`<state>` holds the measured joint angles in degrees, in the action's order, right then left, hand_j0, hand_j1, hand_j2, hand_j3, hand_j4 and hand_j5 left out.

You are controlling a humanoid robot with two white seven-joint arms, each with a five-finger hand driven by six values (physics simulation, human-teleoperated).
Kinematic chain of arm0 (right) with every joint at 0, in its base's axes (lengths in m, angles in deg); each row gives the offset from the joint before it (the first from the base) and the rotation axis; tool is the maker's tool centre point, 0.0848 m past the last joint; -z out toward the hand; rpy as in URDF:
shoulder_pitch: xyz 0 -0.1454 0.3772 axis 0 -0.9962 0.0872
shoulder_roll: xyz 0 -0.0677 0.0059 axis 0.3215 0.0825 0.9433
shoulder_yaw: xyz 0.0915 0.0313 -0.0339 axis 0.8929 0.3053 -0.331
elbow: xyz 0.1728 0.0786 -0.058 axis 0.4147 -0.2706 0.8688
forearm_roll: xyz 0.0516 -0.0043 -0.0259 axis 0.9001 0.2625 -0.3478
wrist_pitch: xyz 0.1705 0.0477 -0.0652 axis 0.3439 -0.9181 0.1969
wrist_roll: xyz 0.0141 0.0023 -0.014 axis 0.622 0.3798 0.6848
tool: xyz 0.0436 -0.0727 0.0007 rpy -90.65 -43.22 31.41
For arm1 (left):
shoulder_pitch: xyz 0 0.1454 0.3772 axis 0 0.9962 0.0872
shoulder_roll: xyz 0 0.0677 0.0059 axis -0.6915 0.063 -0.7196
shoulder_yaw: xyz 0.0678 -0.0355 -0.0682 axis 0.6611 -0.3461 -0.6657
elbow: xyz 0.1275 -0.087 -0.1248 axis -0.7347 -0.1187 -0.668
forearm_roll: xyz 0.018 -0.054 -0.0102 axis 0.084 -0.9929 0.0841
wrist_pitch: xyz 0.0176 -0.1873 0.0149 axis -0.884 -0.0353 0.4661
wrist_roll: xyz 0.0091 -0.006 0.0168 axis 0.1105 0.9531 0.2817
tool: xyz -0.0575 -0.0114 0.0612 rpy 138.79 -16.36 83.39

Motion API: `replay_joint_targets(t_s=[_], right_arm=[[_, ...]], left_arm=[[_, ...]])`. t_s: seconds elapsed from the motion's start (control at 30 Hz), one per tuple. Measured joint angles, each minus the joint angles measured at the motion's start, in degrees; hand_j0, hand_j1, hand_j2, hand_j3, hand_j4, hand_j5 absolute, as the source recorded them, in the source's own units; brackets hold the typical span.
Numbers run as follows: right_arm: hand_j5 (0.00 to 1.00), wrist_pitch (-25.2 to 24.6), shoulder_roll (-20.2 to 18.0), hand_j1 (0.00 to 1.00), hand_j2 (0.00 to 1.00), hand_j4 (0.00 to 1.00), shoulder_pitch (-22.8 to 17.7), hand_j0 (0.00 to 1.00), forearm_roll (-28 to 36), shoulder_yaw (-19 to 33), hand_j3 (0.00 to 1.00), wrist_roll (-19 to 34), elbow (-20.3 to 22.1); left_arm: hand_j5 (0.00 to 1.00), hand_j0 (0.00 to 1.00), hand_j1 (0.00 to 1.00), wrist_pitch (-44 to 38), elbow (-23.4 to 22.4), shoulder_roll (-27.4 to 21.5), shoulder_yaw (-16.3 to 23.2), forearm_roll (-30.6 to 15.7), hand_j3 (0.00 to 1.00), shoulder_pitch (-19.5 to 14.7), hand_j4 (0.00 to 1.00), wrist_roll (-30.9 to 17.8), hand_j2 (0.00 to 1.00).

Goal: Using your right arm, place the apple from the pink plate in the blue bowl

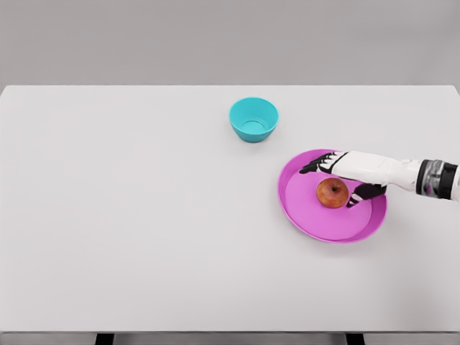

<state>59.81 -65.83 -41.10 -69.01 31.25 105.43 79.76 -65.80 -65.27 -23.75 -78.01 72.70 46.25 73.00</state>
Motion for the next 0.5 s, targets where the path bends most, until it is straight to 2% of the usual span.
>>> replay_joint_targets(t_s=[0.03,0.07,0.1,0.13,0.17,0.2,0.4,0.5], right_arm=[[1.00,-0.05,0.00,1.00,1.00,1.00,0.00,1.00,0.18,-0.05,1.00,-0.01,-0.06],[0.90,-0.12,-0.01,0.90,0.90,0.90,0.00,0.90,0.38,-0.08,0.90,-0.01,-0.08],[0.87,-0.14,-0.01,0.87,0.87,0.87,0.00,0.87,0.42,-0.13,0.87,-0.03,-0.07],[0.71,-0.12,-0.01,0.71,0.71,0.71,0.00,0.71,0.31,-0.18,0.71,-0.06,-0.06],[0.64,-0.12,-0.02,0.64,0.64,0.64,0.00,0.64,0.25,-0.21,0.64,-0.09,-0.01],[0.52,-0.16,-0.03,0.52,0.52,0.52,0.00,0.52,0.27,-0.23,0.52,-0.12,0.05],[0.40,0.14,-0.06,0.40,0.40,0.40,-0.09,0.40,-0.65,-0.55,0.40,-0.06,0.59],[0.38,0.21,-0.10,0.38,0.38,0.38,0.00,0.38,-0.84,-0.72,0.38,-0.05,0.69]], left_arm=[[1.00,1.00,1.00,0.00,0.00,0.00,-0.01,0.00,1.00,0.00,1.00,0.00,1.00],[1.00,1.00,1.00,0.00,0.00,0.00,-0.01,0.00,1.00,0.00,1.00,0.00,1.00],[1.00,1.00,1.00,0.00,0.00,0.00,-0.01,0.00,1.00,0.00,1.00,0.00,1.00],[1.00,1.00,1.00,0.00,0.00,0.00,0.00,0.00,1.00,0.00,1.00,0.00,1.00],[1.00,1.00,1.00,0.00,0.00,0.00,0.00,0.00,1.00,0.00,1.00,0.00,1.00],[1.00,1.00,1.00,-0.01,0.00,0.00,0.00,0.00,1.00,0.00,1.00,0.00,1.00],[1.00,1.00,1.00,0.00,0.00,0.00,0.00,0.00,1.00,0.00,1.00,0.00,1.00],[1.00,1.00,1.00,-0.01,0.00,0.00,0.01,0.00,1.00,0.00,1.00,0.00,1.00]])
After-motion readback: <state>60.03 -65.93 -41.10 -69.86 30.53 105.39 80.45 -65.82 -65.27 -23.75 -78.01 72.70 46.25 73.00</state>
